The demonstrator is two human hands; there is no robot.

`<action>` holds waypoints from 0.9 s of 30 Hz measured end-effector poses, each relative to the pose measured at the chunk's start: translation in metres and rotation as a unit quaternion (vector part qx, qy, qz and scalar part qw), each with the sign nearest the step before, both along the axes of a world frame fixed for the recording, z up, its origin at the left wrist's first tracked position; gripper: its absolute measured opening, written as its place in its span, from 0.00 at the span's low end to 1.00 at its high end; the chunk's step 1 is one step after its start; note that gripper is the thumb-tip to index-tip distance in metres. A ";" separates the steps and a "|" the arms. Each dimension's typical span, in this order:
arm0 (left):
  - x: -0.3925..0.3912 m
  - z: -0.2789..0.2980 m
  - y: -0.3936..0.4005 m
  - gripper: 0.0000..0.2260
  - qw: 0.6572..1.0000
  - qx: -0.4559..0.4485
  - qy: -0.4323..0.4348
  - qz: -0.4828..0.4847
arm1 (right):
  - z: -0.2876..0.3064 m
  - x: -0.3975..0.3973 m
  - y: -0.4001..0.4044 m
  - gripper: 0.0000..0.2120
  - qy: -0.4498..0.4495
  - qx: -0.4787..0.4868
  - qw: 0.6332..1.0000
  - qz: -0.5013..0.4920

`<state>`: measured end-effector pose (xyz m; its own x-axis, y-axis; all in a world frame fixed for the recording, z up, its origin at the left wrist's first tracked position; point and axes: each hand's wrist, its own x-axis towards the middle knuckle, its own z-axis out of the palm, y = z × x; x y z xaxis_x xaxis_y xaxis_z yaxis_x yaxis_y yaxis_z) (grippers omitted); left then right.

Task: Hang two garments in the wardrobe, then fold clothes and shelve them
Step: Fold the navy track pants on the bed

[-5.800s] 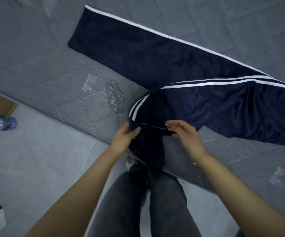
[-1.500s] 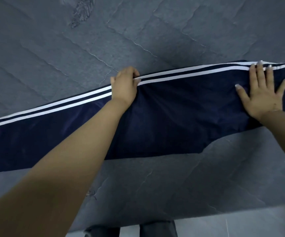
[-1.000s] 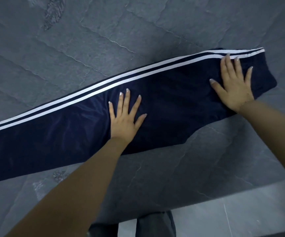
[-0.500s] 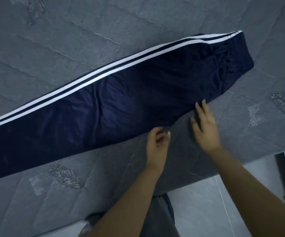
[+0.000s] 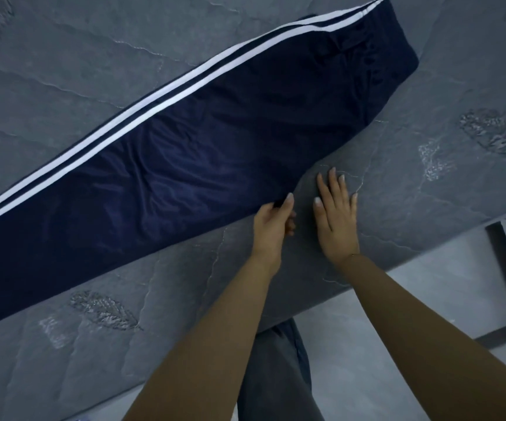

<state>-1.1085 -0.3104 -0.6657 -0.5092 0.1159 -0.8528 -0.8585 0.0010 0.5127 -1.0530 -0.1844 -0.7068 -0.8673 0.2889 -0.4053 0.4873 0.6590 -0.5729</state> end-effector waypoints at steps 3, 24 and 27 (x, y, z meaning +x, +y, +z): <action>0.022 -0.002 0.002 0.06 0.998 0.033 -0.027 0.036 | 0.008 -0.001 0.009 0.20 0.047 0.003 0.999 -0.023; -0.057 0.005 -0.014 0.27 0.995 -0.020 0.038 0.085 | 0.049 -0.179 0.078 0.28 0.105 -0.421 0.756 -0.490; -0.058 0.002 -0.035 0.29 0.996 0.064 0.002 0.066 | 0.078 -0.164 0.044 0.21 0.188 -0.353 0.832 -0.385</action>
<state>-1.1663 -0.3456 -0.6634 -0.5307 0.1554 -0.8332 -0.8447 -0.1769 0.5051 -1.2174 -0.1399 -0.6292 -0.6393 0.6227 -0.4511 0.3076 -0.3307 -0.8922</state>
